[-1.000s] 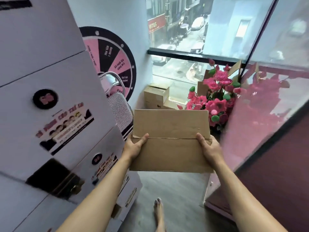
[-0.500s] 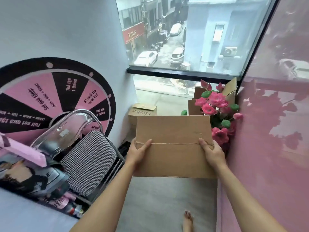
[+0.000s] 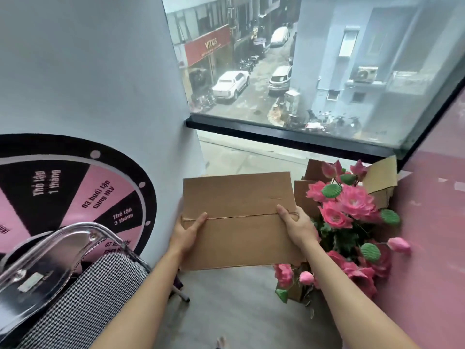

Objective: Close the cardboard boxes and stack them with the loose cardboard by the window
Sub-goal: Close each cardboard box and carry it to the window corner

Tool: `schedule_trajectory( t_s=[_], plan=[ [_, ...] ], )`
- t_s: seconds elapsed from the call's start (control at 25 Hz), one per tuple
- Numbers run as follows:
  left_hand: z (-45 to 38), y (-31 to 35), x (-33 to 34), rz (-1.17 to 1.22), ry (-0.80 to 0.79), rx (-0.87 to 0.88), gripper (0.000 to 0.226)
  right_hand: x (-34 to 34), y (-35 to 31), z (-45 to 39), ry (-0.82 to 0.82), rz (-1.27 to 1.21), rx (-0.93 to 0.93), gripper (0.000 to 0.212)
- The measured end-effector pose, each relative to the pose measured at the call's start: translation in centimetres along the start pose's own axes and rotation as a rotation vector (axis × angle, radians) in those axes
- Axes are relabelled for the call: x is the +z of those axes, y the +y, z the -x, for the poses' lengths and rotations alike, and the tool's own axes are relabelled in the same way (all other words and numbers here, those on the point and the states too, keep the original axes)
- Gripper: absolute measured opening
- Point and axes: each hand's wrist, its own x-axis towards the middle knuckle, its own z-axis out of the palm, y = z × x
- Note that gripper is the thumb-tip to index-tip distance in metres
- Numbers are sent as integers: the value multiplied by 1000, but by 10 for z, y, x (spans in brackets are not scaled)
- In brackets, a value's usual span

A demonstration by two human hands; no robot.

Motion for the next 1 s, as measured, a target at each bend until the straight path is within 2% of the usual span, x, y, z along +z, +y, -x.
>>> schedule_trajectory(
  t_s=[0.12,0.32,0.48,0.68,0.88,1.0],
  plan=[
    [-57,14,11,-9,-27,2,72,21,-2,-51,37,-10,24,78],
    [-203,41,39,-134,-117,41,97,65,-3,-152,141,12,149,78],
    [-309,62,63,-210,-203,9,102,88,-22,-221,177,40,243,64],
    [-400,77,112,-257,-248,29,74,94,-16,-299,184,105,370,94],
    [-460,54,164,-314,-251,-33,81,103,24,-368,149,166,424,90],
    [-483,26,194,-334,-233,-86,83,110,58,-398,132,186,485,96]
  ],
)
